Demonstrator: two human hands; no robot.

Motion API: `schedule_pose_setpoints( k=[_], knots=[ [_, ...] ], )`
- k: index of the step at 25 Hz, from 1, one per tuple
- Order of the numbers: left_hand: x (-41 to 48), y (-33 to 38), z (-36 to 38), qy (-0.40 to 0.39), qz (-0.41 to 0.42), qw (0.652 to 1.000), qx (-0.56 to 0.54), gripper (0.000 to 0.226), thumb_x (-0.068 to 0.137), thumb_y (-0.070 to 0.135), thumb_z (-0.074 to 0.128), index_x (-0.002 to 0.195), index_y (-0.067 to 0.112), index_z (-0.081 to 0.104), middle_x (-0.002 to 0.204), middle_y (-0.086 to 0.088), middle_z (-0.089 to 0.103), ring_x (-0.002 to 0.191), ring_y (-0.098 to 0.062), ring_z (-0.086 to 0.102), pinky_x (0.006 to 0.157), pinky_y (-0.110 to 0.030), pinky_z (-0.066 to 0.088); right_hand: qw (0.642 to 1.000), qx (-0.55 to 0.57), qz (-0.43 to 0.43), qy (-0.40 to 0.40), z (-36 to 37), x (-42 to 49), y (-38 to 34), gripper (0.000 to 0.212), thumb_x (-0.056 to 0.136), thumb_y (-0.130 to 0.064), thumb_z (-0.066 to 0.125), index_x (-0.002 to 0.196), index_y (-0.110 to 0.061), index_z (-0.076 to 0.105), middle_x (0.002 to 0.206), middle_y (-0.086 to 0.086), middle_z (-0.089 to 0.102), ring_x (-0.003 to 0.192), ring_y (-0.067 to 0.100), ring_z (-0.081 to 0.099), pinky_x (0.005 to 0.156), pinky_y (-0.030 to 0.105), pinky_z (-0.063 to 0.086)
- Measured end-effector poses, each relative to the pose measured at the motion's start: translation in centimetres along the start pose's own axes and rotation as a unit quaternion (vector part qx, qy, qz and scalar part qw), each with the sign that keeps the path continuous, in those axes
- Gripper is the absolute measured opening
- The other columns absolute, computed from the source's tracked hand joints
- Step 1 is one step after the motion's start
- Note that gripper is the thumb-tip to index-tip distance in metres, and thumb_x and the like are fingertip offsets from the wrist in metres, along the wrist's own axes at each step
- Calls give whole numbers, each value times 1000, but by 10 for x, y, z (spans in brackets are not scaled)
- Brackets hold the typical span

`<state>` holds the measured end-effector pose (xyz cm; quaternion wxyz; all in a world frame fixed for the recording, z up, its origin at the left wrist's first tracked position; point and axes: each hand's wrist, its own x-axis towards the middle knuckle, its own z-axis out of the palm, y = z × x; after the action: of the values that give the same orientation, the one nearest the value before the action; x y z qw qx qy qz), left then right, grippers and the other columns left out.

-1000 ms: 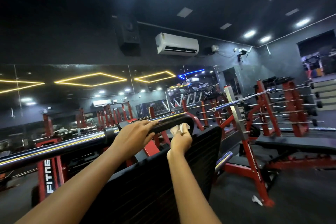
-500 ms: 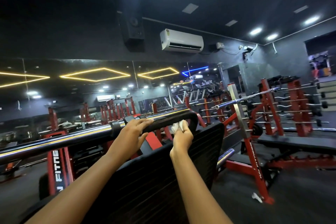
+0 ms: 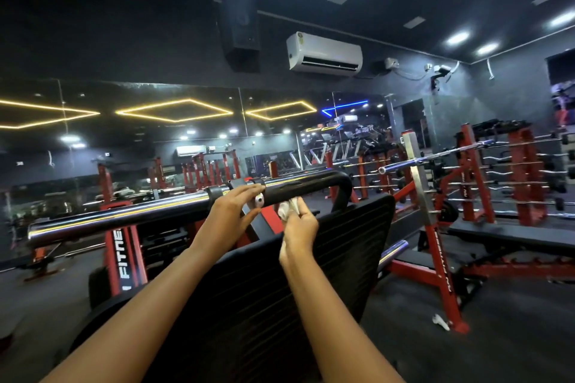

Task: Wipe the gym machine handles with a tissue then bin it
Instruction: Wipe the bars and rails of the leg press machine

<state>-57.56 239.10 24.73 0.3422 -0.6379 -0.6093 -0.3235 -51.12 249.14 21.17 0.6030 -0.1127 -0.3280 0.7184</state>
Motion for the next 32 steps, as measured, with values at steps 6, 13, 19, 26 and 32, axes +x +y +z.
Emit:
schedule_pose_setpoints(
  k=[6,13,19,26,32],
  knots=[
    [-1,2,-2,-21,-12,1000,-7,45,82,3,66,125,9,56,128,-8,58,120,-19,53,103,-19,30,999,-9,8,-30,2,-30,11,39,89,6,46,127,-1,50,127,10,57,114,18,56,102,33,44],
    [-5,3,3,-23,-3,999,40,49,88,16,61,135,11,47,136,-5,50,125,-20,46,106,-26,31,999,-49,-7,14,-2,-39,-8,37,91,4,45,126,-4,53,126,6,58,111,14,57,97,26,45],
    [17,0,16,-29,128,956,263,66,62,25,83,122,15,58,109,-10,66,95,-28,66,91,-50,47,894,-290,-340,-35,-24,-5,-34,48,89,8,41,133,-10,46,133,4,52,119,10,49,95,6,37],
    [23,-8,29,-12,139,969,203,64,61,3,83,120,12,60,99,-9,66,84,-26,63,74,-34,55,549,-587,-583,-122,-54,61,-23,66,66,18,64,127,0,50,129,16,55,121,27,51,100,38,42],
    [25,-6,26,-16,134,959,249,61,65,9,82,121,16,61,97,-7,68,80,-25,64,74,-39,56,671,-553,-490,-55,-67,84,-34,65,71,27,51,130,0,45,134,17,48,125,30,46,104,46,32]
  ],
)
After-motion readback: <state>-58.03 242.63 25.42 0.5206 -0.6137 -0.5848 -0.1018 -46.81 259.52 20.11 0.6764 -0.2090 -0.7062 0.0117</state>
